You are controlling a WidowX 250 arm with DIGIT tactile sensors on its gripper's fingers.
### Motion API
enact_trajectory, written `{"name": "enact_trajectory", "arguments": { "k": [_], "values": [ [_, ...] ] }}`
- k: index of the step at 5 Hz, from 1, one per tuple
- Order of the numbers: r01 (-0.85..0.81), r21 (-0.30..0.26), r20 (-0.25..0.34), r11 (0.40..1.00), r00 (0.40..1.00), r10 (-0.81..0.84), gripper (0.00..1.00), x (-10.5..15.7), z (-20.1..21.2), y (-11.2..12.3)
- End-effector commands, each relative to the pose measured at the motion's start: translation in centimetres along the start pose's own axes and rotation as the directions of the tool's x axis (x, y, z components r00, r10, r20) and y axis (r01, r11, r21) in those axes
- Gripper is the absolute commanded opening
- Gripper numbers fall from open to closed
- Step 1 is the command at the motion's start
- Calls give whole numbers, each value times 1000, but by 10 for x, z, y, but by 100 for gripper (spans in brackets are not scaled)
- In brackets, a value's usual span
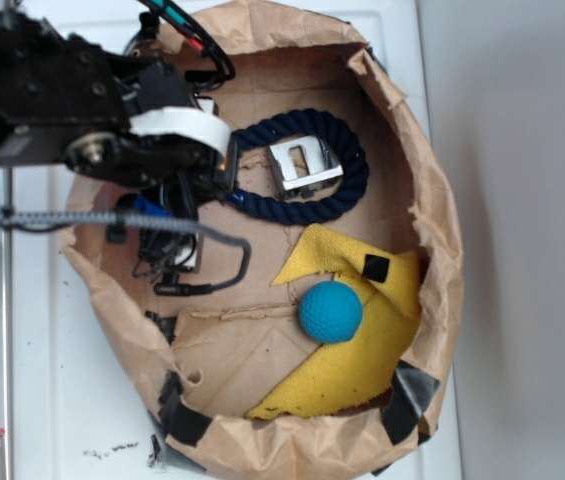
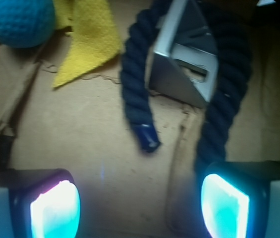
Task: Grab the blue rope.
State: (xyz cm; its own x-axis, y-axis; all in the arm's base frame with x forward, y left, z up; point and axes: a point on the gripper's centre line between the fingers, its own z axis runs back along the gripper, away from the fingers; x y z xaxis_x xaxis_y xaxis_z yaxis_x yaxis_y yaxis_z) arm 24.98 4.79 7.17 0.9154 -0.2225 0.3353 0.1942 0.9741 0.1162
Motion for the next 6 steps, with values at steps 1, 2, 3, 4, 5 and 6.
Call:
{"name": "enact_trajectory", "arguments": {
  "k": [1,2,3,4,5,6],
  "values": [
    [31,24,91,999,995,-33,100,33,14,-6],
    [31,24,91,999,995,-33,100,33,14,-6],
    [31,24,91,999,995,-33,100,33,14,-6],
    [31,24,91,999,995,-33,100,33,14,-6],
    [31,24,91,999,995,-33,100,33,14,-6],
    [69,37,68,997,995,-72,100,32,-1,-14]
  ]
}}
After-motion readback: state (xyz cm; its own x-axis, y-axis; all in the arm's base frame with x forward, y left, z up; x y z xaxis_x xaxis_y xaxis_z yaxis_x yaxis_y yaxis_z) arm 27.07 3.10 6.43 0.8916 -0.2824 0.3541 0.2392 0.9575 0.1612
